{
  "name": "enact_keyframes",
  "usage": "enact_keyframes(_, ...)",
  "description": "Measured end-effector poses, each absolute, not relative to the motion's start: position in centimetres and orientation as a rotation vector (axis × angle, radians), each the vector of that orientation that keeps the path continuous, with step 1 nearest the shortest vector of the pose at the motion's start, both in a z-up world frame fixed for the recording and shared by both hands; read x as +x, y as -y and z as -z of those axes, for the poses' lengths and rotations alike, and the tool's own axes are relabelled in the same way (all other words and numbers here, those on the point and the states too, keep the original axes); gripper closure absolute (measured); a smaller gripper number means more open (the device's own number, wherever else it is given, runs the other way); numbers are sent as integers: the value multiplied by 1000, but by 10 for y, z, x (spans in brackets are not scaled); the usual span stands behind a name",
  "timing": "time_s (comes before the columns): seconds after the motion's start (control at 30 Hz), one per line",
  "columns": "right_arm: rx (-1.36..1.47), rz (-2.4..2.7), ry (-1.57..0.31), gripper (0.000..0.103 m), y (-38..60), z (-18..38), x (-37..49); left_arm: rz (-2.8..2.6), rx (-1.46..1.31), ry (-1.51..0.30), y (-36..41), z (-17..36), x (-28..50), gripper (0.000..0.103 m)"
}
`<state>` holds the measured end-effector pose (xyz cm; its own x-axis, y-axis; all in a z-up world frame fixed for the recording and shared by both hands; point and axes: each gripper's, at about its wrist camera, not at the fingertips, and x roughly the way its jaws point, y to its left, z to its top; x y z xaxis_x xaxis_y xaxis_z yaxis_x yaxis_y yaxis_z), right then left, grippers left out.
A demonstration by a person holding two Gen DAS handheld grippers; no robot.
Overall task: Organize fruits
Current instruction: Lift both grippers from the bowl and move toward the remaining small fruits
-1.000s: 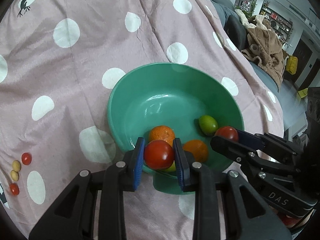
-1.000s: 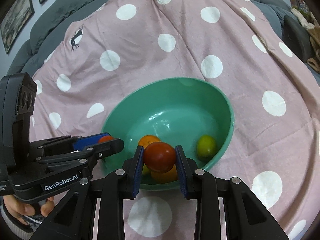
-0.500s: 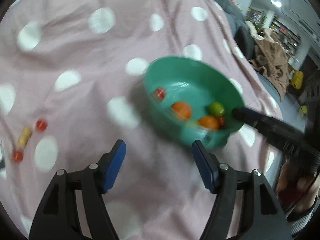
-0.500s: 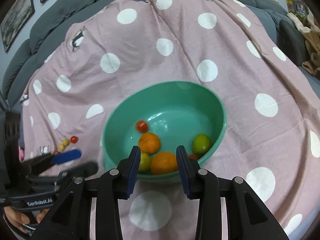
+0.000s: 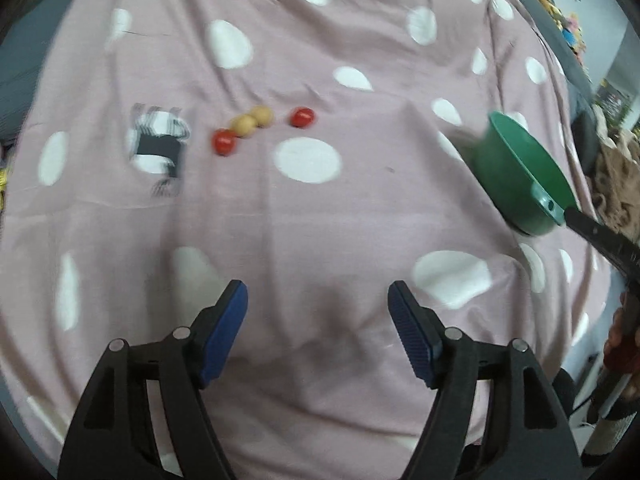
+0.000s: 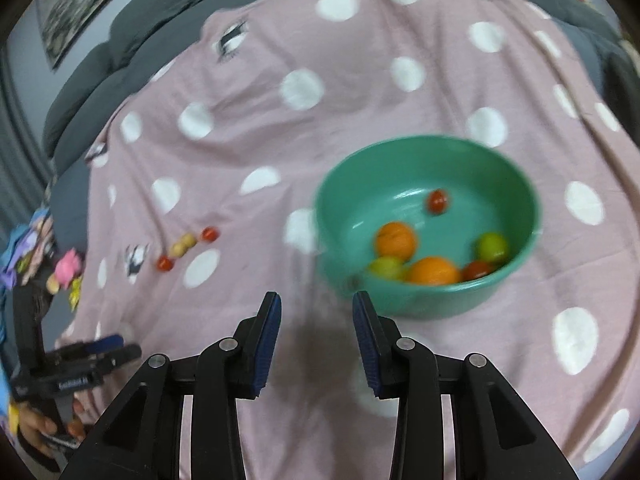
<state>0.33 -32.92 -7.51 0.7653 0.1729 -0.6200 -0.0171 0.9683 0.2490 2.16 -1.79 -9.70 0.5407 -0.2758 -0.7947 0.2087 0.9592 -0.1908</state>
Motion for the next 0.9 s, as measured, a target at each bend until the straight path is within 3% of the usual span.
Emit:
enact_keyframes(0.4,88,-294,-756,65,234,73,13,203,-40,-851,-15,72,1,16)
enact_keyframes(0.9,-16,-350,-770,65,170,68,24,178,-107,-813,-46,69,1,15)
